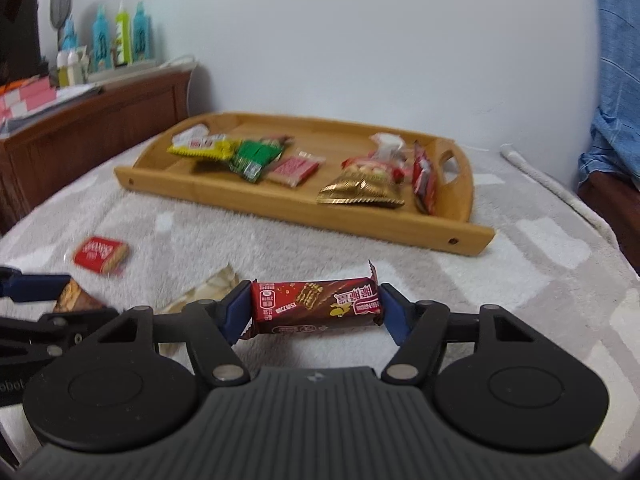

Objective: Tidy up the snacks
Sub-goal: 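Grasp the brown nut bag with the left tool while the right tool grasps the red chocolate bar, then lift the nut bag and chocolate bar toward the wooden tray with both tools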

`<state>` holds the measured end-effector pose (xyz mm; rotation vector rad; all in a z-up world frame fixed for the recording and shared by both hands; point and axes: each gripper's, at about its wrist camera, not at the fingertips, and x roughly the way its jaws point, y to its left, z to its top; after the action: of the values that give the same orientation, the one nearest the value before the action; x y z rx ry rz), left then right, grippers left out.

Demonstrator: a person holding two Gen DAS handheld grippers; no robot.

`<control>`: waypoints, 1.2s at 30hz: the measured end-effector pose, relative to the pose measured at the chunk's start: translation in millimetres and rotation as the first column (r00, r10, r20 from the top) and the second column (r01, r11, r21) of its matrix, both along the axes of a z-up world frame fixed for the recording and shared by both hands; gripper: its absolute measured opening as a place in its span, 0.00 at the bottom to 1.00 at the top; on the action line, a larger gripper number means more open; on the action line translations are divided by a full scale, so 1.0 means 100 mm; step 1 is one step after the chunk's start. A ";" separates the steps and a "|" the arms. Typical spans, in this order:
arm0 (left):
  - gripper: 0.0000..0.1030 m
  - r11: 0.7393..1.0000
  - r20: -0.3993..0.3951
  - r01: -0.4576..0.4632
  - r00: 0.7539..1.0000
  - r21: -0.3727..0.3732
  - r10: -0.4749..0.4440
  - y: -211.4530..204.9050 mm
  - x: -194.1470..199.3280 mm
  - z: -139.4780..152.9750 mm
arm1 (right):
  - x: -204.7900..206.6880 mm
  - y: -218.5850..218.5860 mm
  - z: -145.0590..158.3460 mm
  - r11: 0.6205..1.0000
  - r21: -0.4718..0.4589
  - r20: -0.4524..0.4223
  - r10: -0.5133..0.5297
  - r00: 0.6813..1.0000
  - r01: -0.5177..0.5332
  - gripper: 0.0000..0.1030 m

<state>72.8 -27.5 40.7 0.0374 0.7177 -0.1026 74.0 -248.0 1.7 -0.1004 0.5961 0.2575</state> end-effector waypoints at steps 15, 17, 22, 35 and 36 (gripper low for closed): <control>0.56 1.000 0.018 0.009 1.000 0.017 -0.010 -0.03 -0.05 0.00 | 0.01 -0.14 0.08 0.995 0.080 0.021 -0.065 0.998 0.063 0.69; 0.68 1.000 0.018 0.010 1.000 0.006 -0.010 -0.03 -0.09 -0.01 | 0.01 -0.15 0.08 0.994 0.086 0.019 -0.069 0.997 0.067 0.70; 0.79 0.999 0.023 0.027 0.999 0.024 -0.027 -0.09 -0.20 -0.07 | 0.03 -0.16 0.08 0.992 0.095 0.010 -0.080 0.997 0.079 0.70; 0.46 0.999 -0.015 -0.029 0.999 0.025 0.029 -0.05 -0.18 -0.12 | 0.00 -0.17 0.10 0.990 0.104 0.021 -0.093 0.995 0.090 0.70; 0.46 0.999 -0.008 -0.032 0.999 0.025 0.032 -0.04 -0.18 -0.10 | 0.00 -0.17 0.10 0.990 0.107 0.023 -0.094 0.995 0.091 0.70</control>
<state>55.1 -31.8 30.8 0.0491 0.7281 -0.0637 73.6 -265.1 11.8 0.0259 0.5566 0.1967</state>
